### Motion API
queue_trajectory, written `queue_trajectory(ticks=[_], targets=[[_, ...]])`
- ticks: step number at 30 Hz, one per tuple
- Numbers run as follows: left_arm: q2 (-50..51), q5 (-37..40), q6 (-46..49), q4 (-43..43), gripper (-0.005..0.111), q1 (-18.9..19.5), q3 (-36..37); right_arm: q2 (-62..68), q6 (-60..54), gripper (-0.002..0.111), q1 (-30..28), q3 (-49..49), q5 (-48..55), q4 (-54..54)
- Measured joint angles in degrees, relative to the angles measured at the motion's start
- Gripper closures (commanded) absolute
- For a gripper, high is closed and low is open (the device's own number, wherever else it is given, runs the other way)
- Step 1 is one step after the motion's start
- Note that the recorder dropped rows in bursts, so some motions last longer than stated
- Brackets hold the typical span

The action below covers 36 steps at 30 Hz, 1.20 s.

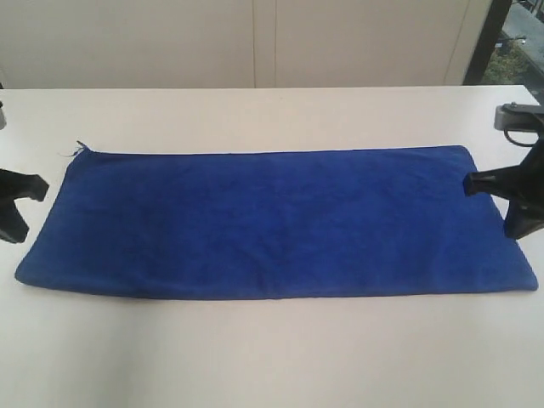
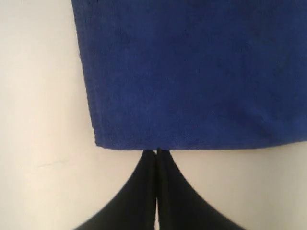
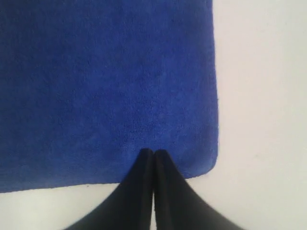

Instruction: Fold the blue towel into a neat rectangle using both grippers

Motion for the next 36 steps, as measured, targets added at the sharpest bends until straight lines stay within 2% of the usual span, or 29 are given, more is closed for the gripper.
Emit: queue_trajectory(ticks=[2, 5, 12, 17, 19, 26, 36], targets=[[0.0, -0.7, 2.9, -2.6, 0.107, 3.2, 2.0, 0.0, 0.0, 0.108, 0.0, 2.2, -1.8, 0.1], [0.0, -3.9, 4.7, -3.5, 0.106, 5.7, 4.6, 0.0, 0.0, 0.108, 0.0, 4.3, -4.6, 0.6], [0.0, -17.7, 7.2, -3.8, 0.081, 6.2, 11.2, 0.0, 0.0, 0.108, 0.0, 5.4, -7.5, 1.6], [0.0, -22.4, 7.3, -3.8, 0.064, 6.2, 13.3, 0.0, 0.0, 0.108, 0.0, 5.4, -8.0, 1.6], [0.0, -23.1, 7.4, -4.1, 0.060, 6.2, 13.4, 0.0, 0.0, 0.108, 0.0, 5.4, -8.4, 1.6], [0.9, -23.5, 9.8, -9.0, 0.060, 6.1, 13.4, 0.0, 0.0, 0.108, 0.0, 5.5, -8.9, 1.9], [6.7, -23.7, 17.4, -16.5, 0.060, 3.2, 13.4, 0.0, 0.0, 0.108, 0.0, 5.5, -9.3, 2.0]])
